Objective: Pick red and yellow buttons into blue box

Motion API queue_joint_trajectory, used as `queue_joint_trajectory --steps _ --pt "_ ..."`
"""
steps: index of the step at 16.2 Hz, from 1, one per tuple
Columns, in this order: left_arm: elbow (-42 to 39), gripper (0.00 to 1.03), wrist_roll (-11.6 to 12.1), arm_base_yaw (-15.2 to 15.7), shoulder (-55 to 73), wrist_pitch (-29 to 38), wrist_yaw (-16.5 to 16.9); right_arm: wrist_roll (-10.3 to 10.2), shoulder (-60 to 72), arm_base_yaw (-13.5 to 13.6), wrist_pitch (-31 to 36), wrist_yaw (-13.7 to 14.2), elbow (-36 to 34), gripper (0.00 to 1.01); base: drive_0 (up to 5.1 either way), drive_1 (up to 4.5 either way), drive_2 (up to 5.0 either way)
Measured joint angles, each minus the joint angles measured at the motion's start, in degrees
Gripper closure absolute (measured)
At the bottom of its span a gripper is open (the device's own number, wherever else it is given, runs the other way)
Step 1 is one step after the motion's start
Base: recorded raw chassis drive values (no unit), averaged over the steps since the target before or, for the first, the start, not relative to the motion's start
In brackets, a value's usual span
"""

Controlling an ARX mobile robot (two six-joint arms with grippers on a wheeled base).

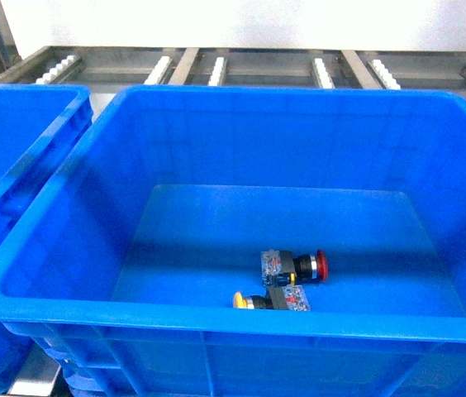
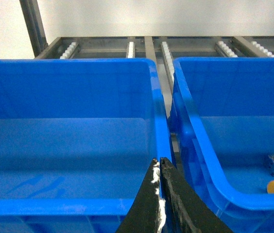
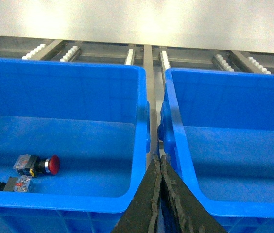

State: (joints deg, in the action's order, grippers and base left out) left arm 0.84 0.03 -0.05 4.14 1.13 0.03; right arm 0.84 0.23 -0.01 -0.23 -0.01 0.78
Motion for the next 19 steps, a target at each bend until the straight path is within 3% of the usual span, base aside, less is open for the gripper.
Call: queue_joint_trajectory --steps 8,9,10,16,17,18,19 --pt "0.0 1.01 0.0 0.0 -3.56 -1.36 -0.04 0.0 0.0 0.0 -0.02 -0.11 0.0 0.99 0.0 0.0 0.0" --pt "0.0 1.01 0.0 0.0 -3.56 -1.38 -0.04 0.0 0.0 0.0 0.0 -0.11 0.0 0.95 0.0 0.0 0.0" --pt "0.0 0.98 -0.02 0.0 -3.56 -1.38 -0.04 0.0 0.0 0.0 0.0 -0.11 0.0 0.84 0.0 0.0 0.0" --pt "0.0 0.22 -0.02 0.0 -3.56 -1.38 -0.04 0.0 0.0 0.0 0.0 -0.09 0.0 0.07 0.0 0.0 0.0" --pt "0.0 0.09 -0.02 0.0 -3.56 -1.38 -0.04 -0.02 0.0 0.0 -0.02 -0.11 0.0 0.02 0.0 0.0 0.0" --pt "0.0 0.03 0.0 0.0 -3.56 -1.38 -0.04 0.0 0.0 0.0 -0.02 -0.11 0.0 0.04 0.0 0.0 0.0" --pt "0.0 0.06 -0.02 0.0 -3.56 -1.38 -0.04 0.0 0.0 0.0 -0.02 -0.11 0.0 0.03 0.0 0.0 0.0"
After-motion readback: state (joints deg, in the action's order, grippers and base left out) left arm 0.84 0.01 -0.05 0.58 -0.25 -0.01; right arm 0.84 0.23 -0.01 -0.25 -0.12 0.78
